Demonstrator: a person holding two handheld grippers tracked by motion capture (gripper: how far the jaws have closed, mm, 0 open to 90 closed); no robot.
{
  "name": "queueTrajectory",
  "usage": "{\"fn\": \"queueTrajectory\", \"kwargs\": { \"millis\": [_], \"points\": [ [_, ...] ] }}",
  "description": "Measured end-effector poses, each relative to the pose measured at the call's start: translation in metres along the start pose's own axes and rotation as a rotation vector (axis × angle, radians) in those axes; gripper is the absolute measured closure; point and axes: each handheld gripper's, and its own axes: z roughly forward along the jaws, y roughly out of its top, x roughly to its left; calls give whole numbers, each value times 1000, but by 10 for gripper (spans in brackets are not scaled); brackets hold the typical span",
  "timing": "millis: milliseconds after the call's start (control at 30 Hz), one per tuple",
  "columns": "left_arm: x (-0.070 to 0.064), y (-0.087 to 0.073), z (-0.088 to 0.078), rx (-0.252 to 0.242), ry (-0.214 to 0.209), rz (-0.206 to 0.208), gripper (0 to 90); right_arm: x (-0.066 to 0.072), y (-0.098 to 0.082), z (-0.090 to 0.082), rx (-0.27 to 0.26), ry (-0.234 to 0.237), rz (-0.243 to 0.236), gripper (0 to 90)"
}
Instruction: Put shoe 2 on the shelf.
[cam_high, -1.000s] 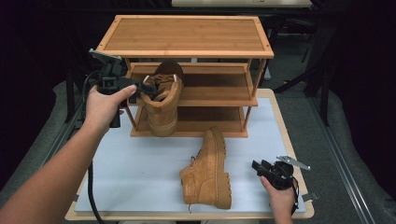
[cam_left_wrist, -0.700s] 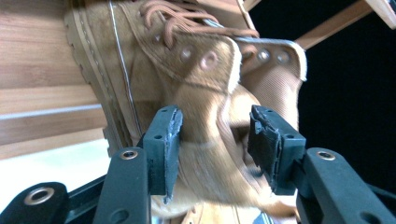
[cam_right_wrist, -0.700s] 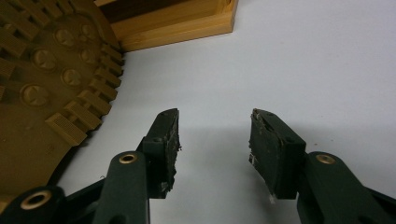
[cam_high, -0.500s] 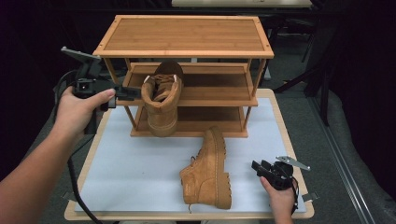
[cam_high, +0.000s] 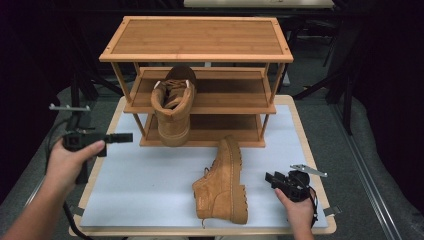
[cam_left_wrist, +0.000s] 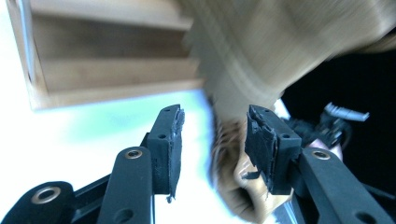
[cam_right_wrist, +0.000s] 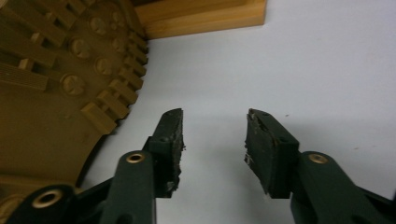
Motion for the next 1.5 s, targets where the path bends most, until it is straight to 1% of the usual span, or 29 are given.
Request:
{"fn": "queueTrajectory", "kwargs": {
  "millis": [33, 67, 100, 200, 233, 300, 333, 400, 467, 500, 567, 600, 633, 667, 700, 733, 767, 800, 833, 933, 967, 1000, 1067, 1100, 1133, 1167, 1200, 1367, 1500],
  "points": [
    [8, -11, 9, 7, -8, -1, 558, 0, 0, 0, 0, 0, 0, 576],
    [19, -26, 22, 17, -17, -10, 558, 2, 1, 2, 38, 14, -1, 603],
    [24, -33, 29, 12, -15, -7, 558, 3, 1, 2, 56, 0, -8, 612],
    [36, -52, 49, -5, 14, 21, 554, 7, 3, 3, 60, -3, -28, 660],
    [36, -52, 49, -5, 14, 21, 547, 7, 3, 3, 60, -3, -28, 660],
    [46, -67, 69, -1, 6, 11, 544, 14, 7, 2, 65, 11, -50, 730],
    [48, -71, 75, 9, 5, 12, 541, 17, 9, 0, 90, 9, -63, 758],
    [50, -75, 81, 15, 7, 20, 543, 19, 12, -1, 98, 13, -68, 784],
    [53, -83, 88, 13, 10, 27, 544, 24, 18, -5, 102, 65, -58, 866],
    [54, -87, 92, 14, 20, 34, 544, 26, 21, -7, 111, 56, -61, 885],
    [54, -88, 94, 24, 27, 39, 544, 32, 27, -12, 135, 69, -70, 900],
    [56, -92, 98, 31, 28, 43, 543, 35, 32, -16, 152, 102, -72, 900],
    [60, -98, 102, 40, 23, 35, 543, 41, 34, -17, 133, 89, -81, 900],
    [62, -102, 104, 44, 27, 35, 545, 45, 39, -20, 152, 103, -88, 900],
    [63, -105, 106, 52, 26, 31, 546, 51, 42, -21, 144, 118, -96, 900],
    [64, -107, 106, 61, 28, 34, 546, 56, 45, -24, 166, 167, -104, 900],
    [66, -109, 107, 69, 27, 30, 545, 64, 47, -25, 146, 113, -119, 900],
    [67, -110, 107, 71, 28, 32, 543, 72, 51, -27, 158, 160, -136, 900],
    [70, -111, 107, 67, 32, 21, 538, 78, 52, -27, 148, 157, -152, 900],
    [75, -112, 105, 48, 42, -6, 525, 105, 57, -25, 138, 202, -209, 900],
    [75, -112, 105, 48, 42, -6, 524, 105, 57, -25, 138, 202, -209, 900],
    [77, -112, 104, 47, 43, -16, 524, 123, 55, -18, 149, 218, -269, 900],
    [80, -113, 104, 53, 45, -17, 521, 134, 52, -11, 176, 234, -316, 900],
    [80, -113, 105, 52, 46, -22, 521, 139, 49, -6, 176, 190, -341, 899],
    [81, -113, 105, 51, 47, -23, 522, 141, 47, -2, 186, 168, -369, 899],
    [81, -113, 105, 51, 47, -23, 522, 141, 47, -2, 186, 168, -369, 899],
    [81, -114, 104, 50, 47, -24, 522, 142, 44, 3, 191, 135, -378, 900],
    [82, -113, 103, 42, 50, -32, 521, 127, 46, 1, 182, 194, -296, 900],
    [81, -114, 102, 34, 47, -32, 521, 119, 48, -5, 169, 182, -285, 900]
  ]
}}
